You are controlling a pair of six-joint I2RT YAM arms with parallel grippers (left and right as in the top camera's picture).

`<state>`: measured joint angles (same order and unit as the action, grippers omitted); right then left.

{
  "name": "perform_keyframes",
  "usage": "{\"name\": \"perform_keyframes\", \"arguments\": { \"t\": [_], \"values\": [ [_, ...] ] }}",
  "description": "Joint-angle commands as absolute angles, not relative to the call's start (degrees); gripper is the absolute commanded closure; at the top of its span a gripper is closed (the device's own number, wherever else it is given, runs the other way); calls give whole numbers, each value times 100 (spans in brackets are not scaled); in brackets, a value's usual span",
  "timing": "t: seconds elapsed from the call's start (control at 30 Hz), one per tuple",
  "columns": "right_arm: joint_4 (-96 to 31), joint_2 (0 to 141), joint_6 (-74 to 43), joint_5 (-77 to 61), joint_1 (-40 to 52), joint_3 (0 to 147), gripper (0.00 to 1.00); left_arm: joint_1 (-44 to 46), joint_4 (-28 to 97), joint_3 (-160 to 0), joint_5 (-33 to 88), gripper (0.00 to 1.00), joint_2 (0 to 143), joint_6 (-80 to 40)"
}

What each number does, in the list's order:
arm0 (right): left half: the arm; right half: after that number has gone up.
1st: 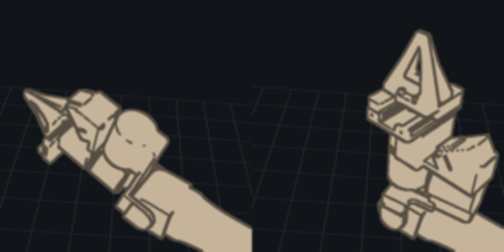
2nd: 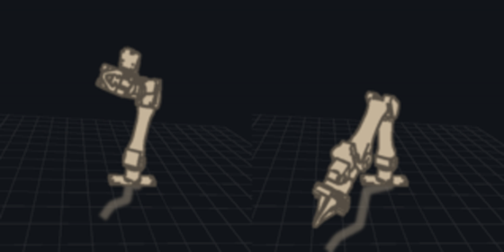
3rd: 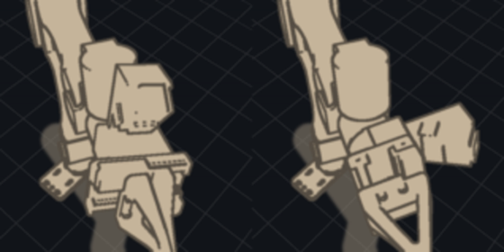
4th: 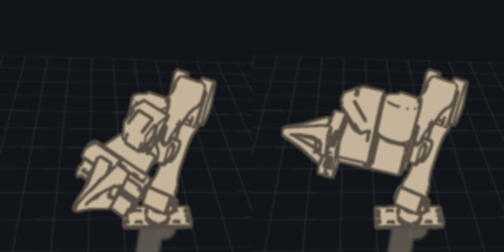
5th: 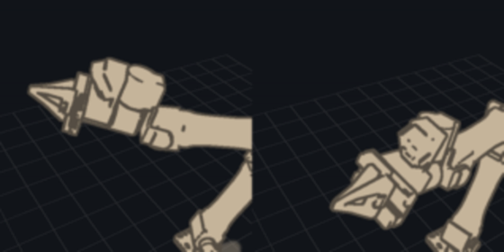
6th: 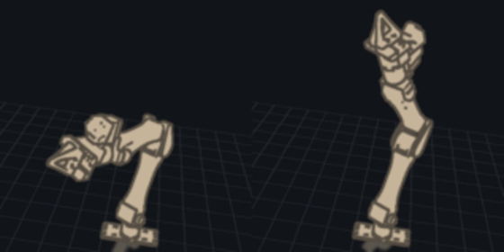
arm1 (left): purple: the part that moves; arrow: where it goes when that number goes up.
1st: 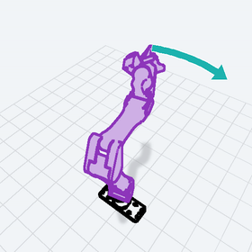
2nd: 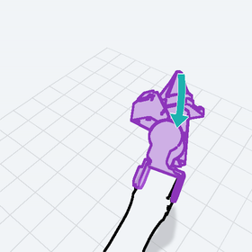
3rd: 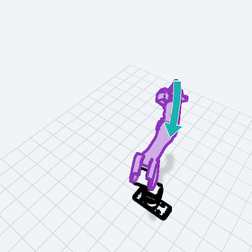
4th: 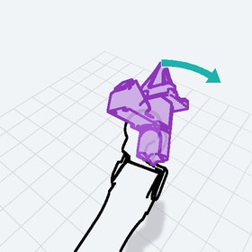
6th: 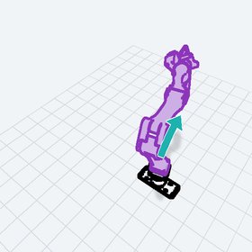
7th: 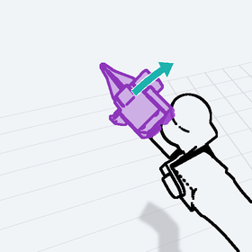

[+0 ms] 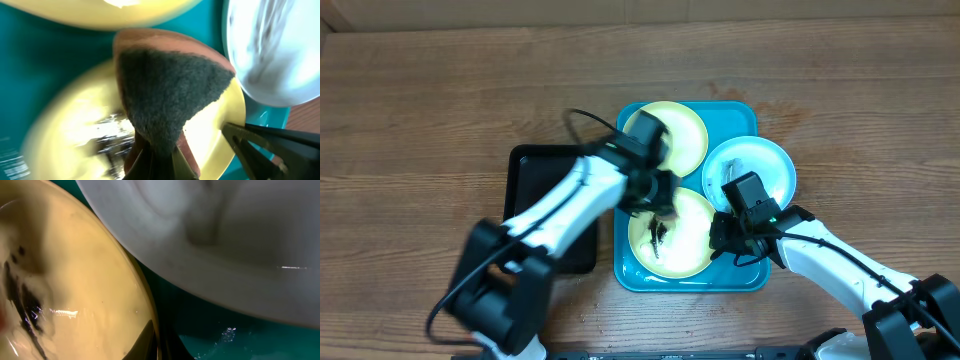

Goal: Clean dirty plates on tray and stack at the side
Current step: 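Move the sponge with the left gripper onto the lower yellow plate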

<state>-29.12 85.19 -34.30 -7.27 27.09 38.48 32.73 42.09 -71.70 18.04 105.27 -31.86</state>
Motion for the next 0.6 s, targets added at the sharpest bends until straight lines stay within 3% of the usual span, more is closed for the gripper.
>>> {"name": "perform_keyframes", "arguments": {
  "t": [0.0,0.17,0.43,0.57],
  "values": [
    [-2884,8554,-3452,-604,2700,3955,95,3610,4106,-7124,1911,96,11091,-4101],
    [-2884,8554,-3452,-604,2700,3955,95,3481,4209,-7177,1791,96,11410,-4230],
    [-2880,8554,-3452,-602,2700,3955,95,3291,5594,-7616,-513,96,11397,-4160],
    [-2882,8554,-3452,-604,2700,3955,95,3299,5719,-7614,-797,96,11424,-3699]
  ]
}}
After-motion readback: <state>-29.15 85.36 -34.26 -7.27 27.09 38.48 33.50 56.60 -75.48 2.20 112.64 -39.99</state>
